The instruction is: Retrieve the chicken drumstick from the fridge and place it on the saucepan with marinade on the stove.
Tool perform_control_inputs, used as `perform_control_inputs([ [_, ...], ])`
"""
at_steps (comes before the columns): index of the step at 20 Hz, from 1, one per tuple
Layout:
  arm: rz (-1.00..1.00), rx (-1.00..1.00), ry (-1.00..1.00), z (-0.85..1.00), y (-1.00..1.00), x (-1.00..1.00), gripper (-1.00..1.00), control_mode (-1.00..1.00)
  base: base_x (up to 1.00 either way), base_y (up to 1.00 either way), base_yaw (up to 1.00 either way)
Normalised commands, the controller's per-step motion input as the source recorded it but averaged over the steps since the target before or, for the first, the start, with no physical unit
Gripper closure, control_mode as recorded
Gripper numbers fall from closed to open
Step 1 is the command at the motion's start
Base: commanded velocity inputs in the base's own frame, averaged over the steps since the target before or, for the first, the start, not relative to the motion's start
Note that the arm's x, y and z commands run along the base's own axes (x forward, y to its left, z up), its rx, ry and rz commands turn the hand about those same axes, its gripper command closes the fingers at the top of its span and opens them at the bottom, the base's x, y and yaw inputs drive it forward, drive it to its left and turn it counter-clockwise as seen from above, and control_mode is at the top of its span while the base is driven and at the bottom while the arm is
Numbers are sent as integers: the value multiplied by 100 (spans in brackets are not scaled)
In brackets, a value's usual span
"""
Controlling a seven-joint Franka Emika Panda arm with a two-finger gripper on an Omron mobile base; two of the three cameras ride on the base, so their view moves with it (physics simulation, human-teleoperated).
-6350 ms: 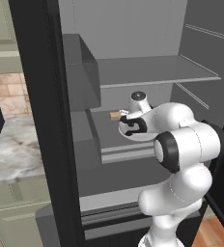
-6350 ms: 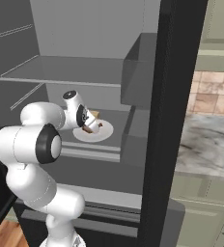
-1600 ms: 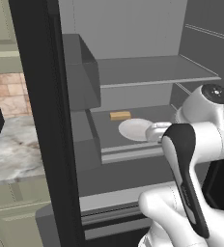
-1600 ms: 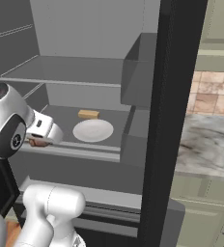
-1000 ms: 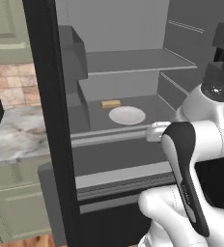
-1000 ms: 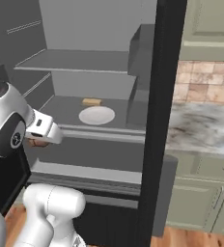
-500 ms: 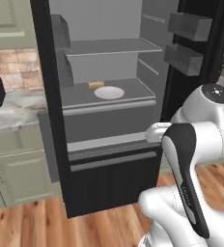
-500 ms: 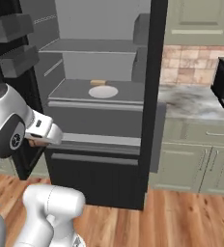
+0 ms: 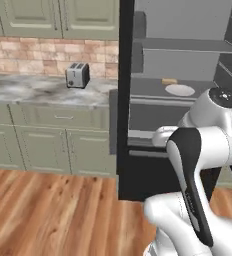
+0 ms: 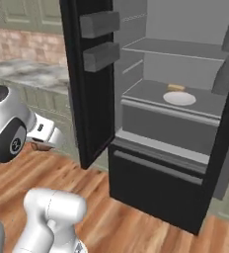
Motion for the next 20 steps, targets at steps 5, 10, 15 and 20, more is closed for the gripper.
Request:
perform_control_inputs([
  [5, 0, 0, 0, 0, 0, 0, 100, 100, 0, 16, 99],
  [10, 0, 0, 0, 0, 0, 0, 100, 100, 0, 10, 100],
  [15, 0, 0, 0, 0, 0, 0, 100, 100, 0, 10, 99],
  [20, 0, 0, 0, 0, 0, 0, 100, 100, -1, 14, 99],
])
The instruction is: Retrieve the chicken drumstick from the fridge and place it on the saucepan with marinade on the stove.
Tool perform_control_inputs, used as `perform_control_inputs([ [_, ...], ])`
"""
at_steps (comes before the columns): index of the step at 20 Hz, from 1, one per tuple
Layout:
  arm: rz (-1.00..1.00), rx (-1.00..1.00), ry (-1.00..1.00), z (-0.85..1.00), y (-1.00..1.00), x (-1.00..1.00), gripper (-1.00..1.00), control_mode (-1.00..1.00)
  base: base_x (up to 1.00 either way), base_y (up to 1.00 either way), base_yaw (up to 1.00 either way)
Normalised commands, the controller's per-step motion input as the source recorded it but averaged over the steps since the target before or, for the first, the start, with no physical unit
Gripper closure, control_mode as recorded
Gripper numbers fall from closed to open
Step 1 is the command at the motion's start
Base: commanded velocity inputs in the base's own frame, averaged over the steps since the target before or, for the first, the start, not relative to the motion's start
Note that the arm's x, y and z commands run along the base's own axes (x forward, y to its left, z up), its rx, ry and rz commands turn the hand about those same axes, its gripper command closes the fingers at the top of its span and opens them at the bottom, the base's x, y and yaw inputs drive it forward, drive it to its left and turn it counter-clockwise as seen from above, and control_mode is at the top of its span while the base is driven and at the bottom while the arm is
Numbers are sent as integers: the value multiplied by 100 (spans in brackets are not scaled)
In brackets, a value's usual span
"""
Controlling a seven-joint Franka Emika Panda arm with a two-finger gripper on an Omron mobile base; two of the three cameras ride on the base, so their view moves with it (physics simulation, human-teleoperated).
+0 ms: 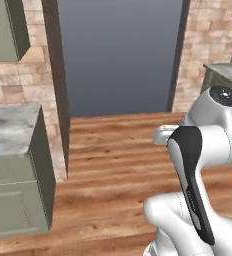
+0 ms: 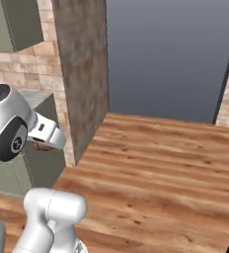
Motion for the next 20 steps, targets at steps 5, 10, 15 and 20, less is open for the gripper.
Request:
perform_control_inputs([
  [5, 0, 0, 0, 0, 0, 0, 100, 100, -11, 0, 100],
  [10, 0, 0, 0, 0, 0, 0, 100, 100, -11, 0, 100],
  [15, 0, 0, 0, 0, 0, 0, 100, 100, 38, 0, 91],
  [20, 0, 0, 0, 0, 0, 0, 100, 100, 100, 45, 23],
])
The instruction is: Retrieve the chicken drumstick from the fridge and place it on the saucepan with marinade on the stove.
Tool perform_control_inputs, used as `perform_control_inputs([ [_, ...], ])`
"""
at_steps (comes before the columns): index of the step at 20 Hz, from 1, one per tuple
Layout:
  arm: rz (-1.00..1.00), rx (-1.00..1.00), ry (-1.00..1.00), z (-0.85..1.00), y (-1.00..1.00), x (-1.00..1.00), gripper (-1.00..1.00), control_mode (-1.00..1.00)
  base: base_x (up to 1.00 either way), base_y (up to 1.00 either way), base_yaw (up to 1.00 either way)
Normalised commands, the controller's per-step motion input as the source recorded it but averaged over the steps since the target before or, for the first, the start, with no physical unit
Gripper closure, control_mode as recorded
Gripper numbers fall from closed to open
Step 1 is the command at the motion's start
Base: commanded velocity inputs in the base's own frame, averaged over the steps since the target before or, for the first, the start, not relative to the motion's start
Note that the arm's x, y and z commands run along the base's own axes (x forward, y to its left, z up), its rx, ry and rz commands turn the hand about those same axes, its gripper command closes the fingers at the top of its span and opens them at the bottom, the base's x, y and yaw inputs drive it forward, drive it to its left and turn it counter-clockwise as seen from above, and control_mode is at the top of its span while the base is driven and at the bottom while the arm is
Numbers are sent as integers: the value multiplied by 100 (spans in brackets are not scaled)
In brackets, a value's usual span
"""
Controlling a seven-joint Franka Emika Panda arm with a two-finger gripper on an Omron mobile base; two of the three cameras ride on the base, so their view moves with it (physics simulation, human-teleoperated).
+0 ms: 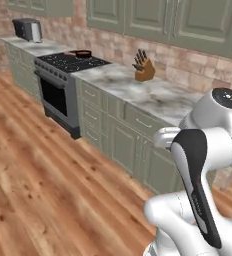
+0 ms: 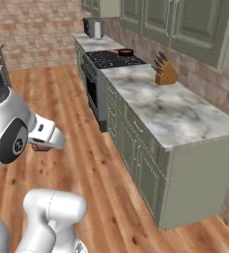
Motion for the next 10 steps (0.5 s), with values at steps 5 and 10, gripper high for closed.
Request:
perform_control_inputs([
  [5, 0, 0, 0, 0, 0, 0, 100, 100, 100, 58, 11],
  [10, 0, 0, 0, 0, 0, 0, 100, 100, 100, 48, 5],
])
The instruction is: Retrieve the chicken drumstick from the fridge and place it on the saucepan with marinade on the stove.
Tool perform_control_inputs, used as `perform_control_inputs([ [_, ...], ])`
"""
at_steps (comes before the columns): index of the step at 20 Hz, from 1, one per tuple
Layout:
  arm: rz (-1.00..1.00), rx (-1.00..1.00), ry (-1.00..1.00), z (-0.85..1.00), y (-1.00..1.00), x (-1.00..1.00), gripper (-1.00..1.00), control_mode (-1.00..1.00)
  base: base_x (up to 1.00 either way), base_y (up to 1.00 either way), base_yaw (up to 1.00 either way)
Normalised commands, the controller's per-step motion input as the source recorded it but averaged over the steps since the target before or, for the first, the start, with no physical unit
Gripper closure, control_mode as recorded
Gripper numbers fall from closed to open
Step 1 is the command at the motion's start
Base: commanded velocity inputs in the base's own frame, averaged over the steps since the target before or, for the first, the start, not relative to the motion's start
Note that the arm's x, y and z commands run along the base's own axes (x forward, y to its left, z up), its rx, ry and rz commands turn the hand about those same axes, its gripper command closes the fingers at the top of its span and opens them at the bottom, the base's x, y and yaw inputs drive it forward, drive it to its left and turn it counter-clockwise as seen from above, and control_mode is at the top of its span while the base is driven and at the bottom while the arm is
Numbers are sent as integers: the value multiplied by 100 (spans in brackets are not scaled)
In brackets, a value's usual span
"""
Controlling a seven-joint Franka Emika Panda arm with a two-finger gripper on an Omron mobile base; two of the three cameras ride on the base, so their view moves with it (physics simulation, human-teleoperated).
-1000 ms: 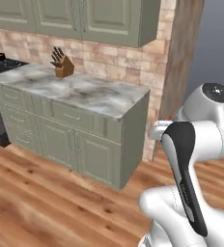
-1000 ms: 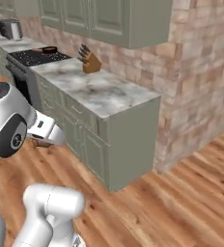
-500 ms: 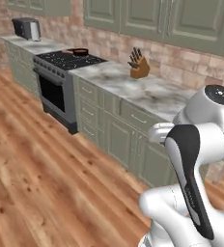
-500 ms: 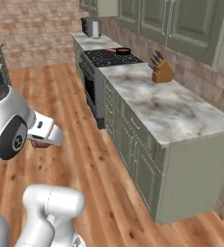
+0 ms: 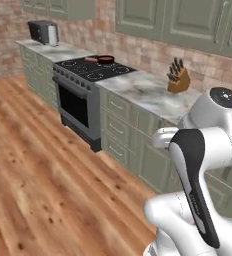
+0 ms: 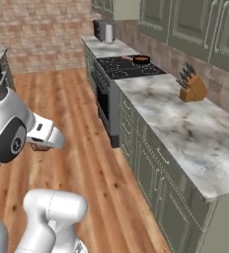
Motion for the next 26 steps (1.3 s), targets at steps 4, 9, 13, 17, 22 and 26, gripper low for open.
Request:
perform_control_inputs([
  [4, 0, 0, 0, 0, 0, 0, 100, 100, 100, 14, 3],
  [9, 0, 0, 0, 0, 0, 0, 100, 100, 100, 2, 2],
  [13, 0, 0, 0, 0, 0, 0, 100, 100, 100, 0, 0],
  [17, 0, 0, 0, 0, 0, 0, 100, 100, 100, 0, 0],
  [22, 0, 0, 0, 0, 0, 0, 100, 100, 100, 17, -6],
  [26, 0, 0, 0, 0, 0, 0, 100, 100, 84, 44, -32],
])
